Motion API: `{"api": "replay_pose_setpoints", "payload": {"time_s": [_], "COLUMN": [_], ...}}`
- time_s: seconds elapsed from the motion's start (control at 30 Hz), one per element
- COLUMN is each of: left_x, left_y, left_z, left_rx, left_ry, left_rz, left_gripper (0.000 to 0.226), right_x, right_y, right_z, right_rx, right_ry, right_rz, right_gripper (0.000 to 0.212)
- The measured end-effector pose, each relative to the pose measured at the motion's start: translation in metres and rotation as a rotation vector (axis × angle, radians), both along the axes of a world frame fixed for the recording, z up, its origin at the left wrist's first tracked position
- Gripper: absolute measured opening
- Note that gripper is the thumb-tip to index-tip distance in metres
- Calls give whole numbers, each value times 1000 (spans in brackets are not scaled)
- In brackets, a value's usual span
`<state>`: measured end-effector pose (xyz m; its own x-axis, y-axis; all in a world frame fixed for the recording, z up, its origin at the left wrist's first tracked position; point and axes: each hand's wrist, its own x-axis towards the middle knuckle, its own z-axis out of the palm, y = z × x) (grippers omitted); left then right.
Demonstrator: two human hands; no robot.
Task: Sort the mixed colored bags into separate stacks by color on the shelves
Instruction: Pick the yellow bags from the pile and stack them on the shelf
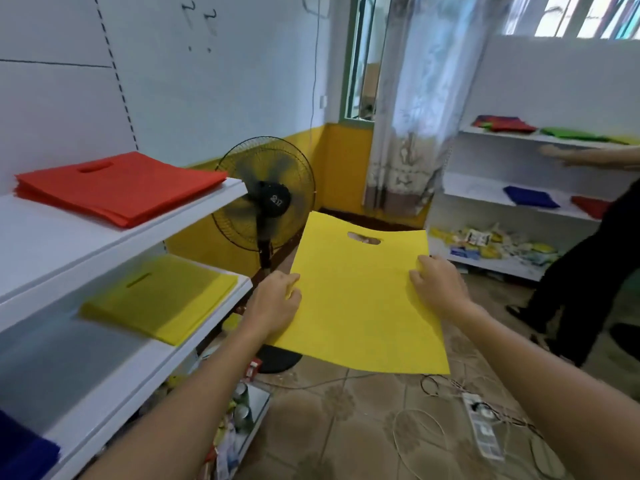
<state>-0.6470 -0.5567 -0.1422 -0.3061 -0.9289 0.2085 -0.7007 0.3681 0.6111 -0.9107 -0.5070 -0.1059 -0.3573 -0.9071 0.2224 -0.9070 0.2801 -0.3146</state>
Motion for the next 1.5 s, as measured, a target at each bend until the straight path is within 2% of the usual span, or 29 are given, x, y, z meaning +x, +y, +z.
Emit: {"api": "replay_pose_setpoints", "payload": {"time_s": [0.07, 0.2, 0.3, 0.43, 0.63, 0.77, 0.87, 1.03, 1.13, 1.23, 1.37, 1.5], "left_x": [-15, -34, -41, -36, -1, 30, 56, 103, 133, 158, 183, 204], "left_y": [-27, -72, -104, -137, -183, -192, -184, -152, -143, -148, -175, -202], "left_z": [-12, -32, -44, -69, -107, -127, -135, -138, -146, -159, -180, -200], "left_rx": [30, 112, 128, 200, 300, 382, 357, 287, 277, 237, 133, 181], "left_ry": [9, -14, -28, -21, -15, 30, 46, 55, 45, 15, -4, -61], "left_rz": [-26, -59, -60, 4, 290, 558, 756, 1006, 1102, 1139, 1164, 1158], "left_gripper": [42, 44, 43, 42, 41, 37, 36, 37, 37, 37, 37, 44], "right_x": [-12, -28, -36, -35, 0, 49, 97, 188, 237, 275, 315, 336], "right_y": [-20, -61, -96, -155, -281, -350, -379, -401, -410, -428, -465, -494], "right_z": [-8, -19, -30, -47, -82, -105, -111, -135, -154, -178, -203, -223], "right_rx": [29, 77, 91, 159, 270, 344, 363, 305, 272, 240, 139, 49], "right_ry": [-49, -142, -179, -195, -225, -235, -148, -140, -175, -222, -117, -69], "right_rz": [-49, -97, -105, -54, 207, 464, 662, 945, 1064, 1083, 1120, 1176], "right_gripper": [18, 28, 24, 31, 23, 29, 43, 40, 41, 36, 35, 37]}}
